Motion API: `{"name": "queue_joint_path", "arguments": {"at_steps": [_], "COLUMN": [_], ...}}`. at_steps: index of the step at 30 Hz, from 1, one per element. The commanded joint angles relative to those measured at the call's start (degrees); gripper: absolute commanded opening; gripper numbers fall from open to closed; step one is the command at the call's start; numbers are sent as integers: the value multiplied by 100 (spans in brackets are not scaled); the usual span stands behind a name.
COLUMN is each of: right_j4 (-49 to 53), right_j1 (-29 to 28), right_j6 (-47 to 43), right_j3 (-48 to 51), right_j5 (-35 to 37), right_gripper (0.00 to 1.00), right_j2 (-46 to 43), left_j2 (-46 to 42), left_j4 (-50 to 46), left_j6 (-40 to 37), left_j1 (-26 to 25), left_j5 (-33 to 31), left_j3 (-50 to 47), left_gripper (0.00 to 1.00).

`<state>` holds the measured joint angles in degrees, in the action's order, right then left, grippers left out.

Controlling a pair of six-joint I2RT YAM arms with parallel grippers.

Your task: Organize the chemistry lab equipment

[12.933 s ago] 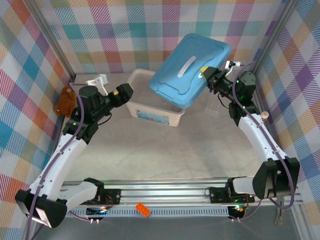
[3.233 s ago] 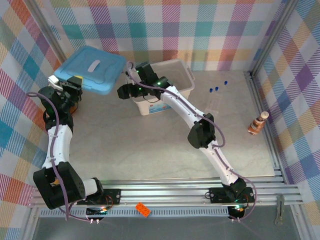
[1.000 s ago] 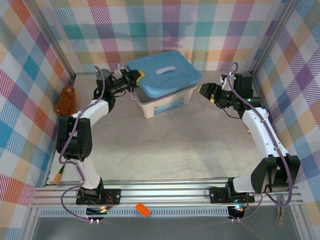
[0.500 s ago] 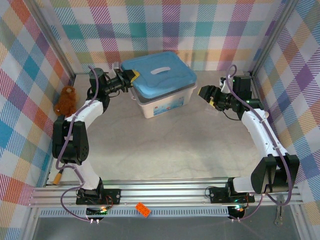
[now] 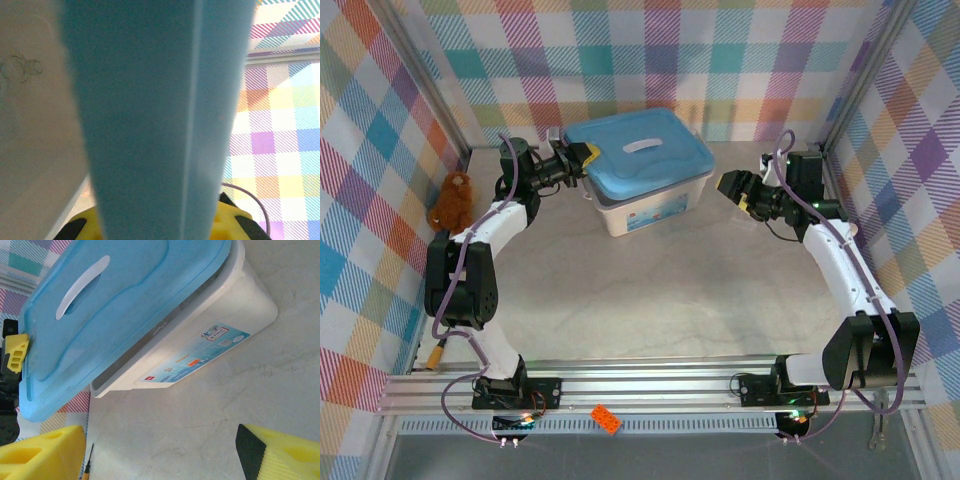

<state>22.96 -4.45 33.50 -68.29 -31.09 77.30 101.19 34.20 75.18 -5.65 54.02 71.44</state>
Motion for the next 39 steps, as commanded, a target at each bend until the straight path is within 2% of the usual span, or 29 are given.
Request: {"name": "queue_joint_path", "arguments": {"at_steps": [1, 19, 39], "right_j4": [-181, -371, -442], "right_j1": [24, 24, -3], "right_j6": [52, 148, 192], "right_j3": [70, 116, 123], "right_j5": [-151, -215, -253], "right_gripper": [80, 80, 80], "right_j2": [-84, -5, 66], "left_j2": [70, 204, 169], "left_j4": [235, -1162, -1839], "left_j6": [-88, -942, -1327], "left_j1": [-59, -131, -123], "left_j5": [126, 74, -91], "left_j3": [66, 562, 514], "left_gripper": [0, 0, 0]}}
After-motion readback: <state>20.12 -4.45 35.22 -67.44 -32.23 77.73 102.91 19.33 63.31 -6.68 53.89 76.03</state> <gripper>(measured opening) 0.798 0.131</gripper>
